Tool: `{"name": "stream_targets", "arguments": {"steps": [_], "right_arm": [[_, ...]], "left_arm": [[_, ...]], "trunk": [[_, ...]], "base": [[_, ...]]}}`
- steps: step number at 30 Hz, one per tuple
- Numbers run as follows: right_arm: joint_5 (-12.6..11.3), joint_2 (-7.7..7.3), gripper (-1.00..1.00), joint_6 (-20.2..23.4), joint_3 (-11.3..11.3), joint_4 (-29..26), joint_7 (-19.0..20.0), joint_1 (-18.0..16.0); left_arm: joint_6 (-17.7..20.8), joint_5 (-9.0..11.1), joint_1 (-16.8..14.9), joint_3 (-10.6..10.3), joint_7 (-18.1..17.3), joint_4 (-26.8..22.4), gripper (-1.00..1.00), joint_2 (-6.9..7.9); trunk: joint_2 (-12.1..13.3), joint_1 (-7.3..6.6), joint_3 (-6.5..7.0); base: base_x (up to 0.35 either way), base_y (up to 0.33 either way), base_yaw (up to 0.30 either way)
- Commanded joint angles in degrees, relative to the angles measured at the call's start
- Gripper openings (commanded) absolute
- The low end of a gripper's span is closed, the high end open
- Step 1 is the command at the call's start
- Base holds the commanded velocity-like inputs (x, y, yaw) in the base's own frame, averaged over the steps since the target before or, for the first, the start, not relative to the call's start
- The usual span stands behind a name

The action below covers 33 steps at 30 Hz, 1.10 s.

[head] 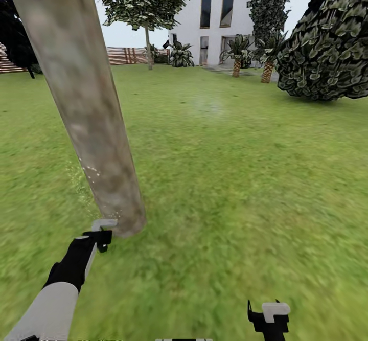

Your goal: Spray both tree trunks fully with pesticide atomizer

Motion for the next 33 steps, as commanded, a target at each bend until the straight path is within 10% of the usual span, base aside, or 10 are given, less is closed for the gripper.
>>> {"name": "stream_targets", "arguments": {"steps": [1, 5, 8, 12, 15, 19, 21, 25, 33], "right_arm": [[0.01, 0.0, 1.0, 0.0, 0.04, -0.01, -0.01, 0.0], [0.01, 0.0, 1.0, 0.0, 0.02, -0.01, -0.01, 0.0], [0.01, 0.02, 1.0, 0.0, 0.07, 0.0, 0.06, 0.0], [0.01, 0.03, 1.0, 0.0, 0.01, -0.01, 0.07, 0.0], [0.01, 0.01, 1.0, 0.0, 0.02, 0.0, 0.07, 0.0], [0.09, 0.02, 1.0, 0.0, 0.04, 0.03, 0.07, 0.0], [0.09, 0.02, 1.0, 0.0, 0.07, 0.05, 0.07, 0.0], [0.09, 0.03, 1.0, 0.0, 0.07, 0.03, 0.07, 0.0], [0.09, 0.02, 1.0, 0.0, 0.04, 0.04, 0.07, 0.0]], "left_arm": [[0.07, -0.2, -0.18, -1.08, -0.23, -0.05, -1.0, -0.67], [0.17, -0.15, -0.37, -3.32, -3.72, -0.52, -1.0, -0.59], [0.33, -0.08, -0.37, -3.36, -6.0, -0.99, -1.0, 2.91], [0.43, -0.22, -1.59, -3.89, -6.26, -1.19, -1.0, -0.69], [0.51, -0.35, -2.61, -4.08, -6.28, -1.25, -1.0, -0.5], [0.68, -0.1, -3.24, -3.63, -8.34, -1.29, -1.0, 5.88], [0.7, -0.14, -3.53, -3.88, -10.42, -1.33, -1.0, 5.74], [3.19, -0.42, -4.05, -5.87, -11.21, -4.42, -1.0, -0.27], [8.35, -0.27, -3.45, -6.22, -11.24, -12.31, -1.0, 2.44]], "trunk": [[0.0, 0.0, 0.0], [0.0, 0.0, 0.0], [0.0, 0.0, 0.0], [0.0, 0.0, 0.0], [0.0, 0.0, 0.0], [0.0, 0.0, 0.0], [0.0, 0.0, 0.0], [0.0, 0.0, 0.0], [0.0, 0.0, 0.0]], "base": [[0.0, 0.0, 0.192], [0.0, 0.0, 0.263], [0.0, 0.0, 0.135], [0.0, 0.0, 0.008], [0.0, 0.0, 0.0], [0.0, 0.0, 0.0], [0.0, 0.0, 0.0], [0.0, 0.0, 0.0], [-0.063, 0.0, 0.0]]}}
